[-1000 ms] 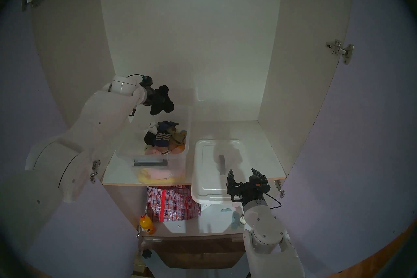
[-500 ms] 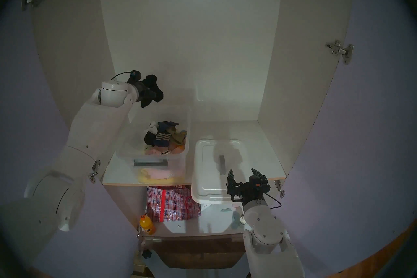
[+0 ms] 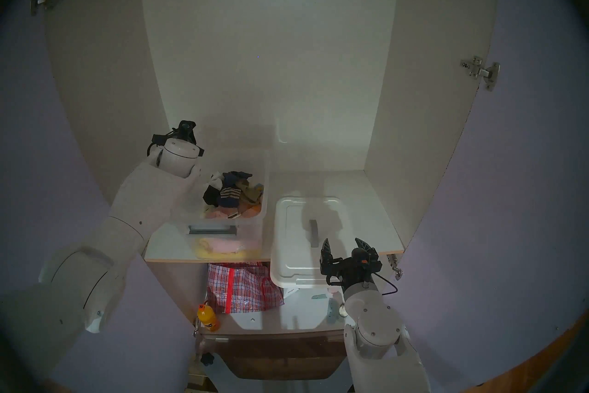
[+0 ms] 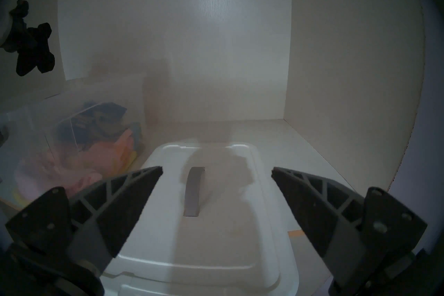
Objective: Take socks out of the storage bin, place them on top of the cabinet, and put the lid back on the bin
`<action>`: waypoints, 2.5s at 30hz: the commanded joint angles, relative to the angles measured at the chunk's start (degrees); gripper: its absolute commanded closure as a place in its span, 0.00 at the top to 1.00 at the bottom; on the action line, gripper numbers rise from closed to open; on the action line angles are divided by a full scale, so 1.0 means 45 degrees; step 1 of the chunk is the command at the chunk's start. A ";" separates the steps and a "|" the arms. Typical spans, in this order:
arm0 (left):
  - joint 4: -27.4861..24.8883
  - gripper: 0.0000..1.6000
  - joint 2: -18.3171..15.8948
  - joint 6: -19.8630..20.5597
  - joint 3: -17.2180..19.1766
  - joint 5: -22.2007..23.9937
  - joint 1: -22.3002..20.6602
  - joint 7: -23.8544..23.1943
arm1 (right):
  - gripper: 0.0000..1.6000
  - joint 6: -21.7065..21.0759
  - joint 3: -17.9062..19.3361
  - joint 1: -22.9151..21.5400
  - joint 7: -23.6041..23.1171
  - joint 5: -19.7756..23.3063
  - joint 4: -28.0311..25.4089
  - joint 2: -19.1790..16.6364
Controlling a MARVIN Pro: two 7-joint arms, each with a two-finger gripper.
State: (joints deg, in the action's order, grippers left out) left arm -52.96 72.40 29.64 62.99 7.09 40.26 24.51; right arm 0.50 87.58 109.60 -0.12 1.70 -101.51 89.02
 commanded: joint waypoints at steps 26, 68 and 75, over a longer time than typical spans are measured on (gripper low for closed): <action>0.7874 0.00 0.1191 -0.3156 0.0079 0.0514 -0.4071 -0.1261 | 1.00 0.0076 -0.0005 -0.0104 0.0023 0.0004 -0.0336 0.0028; 0.8602 1.00 0.1205 -0.3827 0.0418 0.0880 -0.4569 -0.2107 | 1.00 -0.3544 0.1227 -0.2478 -0.4204 0.2892 0.1177 -0.2156; 0.8607 1.00 0.1208 -0.3827 0.0424 0.0878 -0.4567 -0.2101 | 1.00 -0.3005 0.1302 -0.4398 -0.3616 0.2661 0.3443 -0.0988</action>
State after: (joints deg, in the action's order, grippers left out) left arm -12.76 77.90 13.25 64.95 11.22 21.95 15.10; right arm -15.44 93.33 93.17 -20.34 13.76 -87.01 80.99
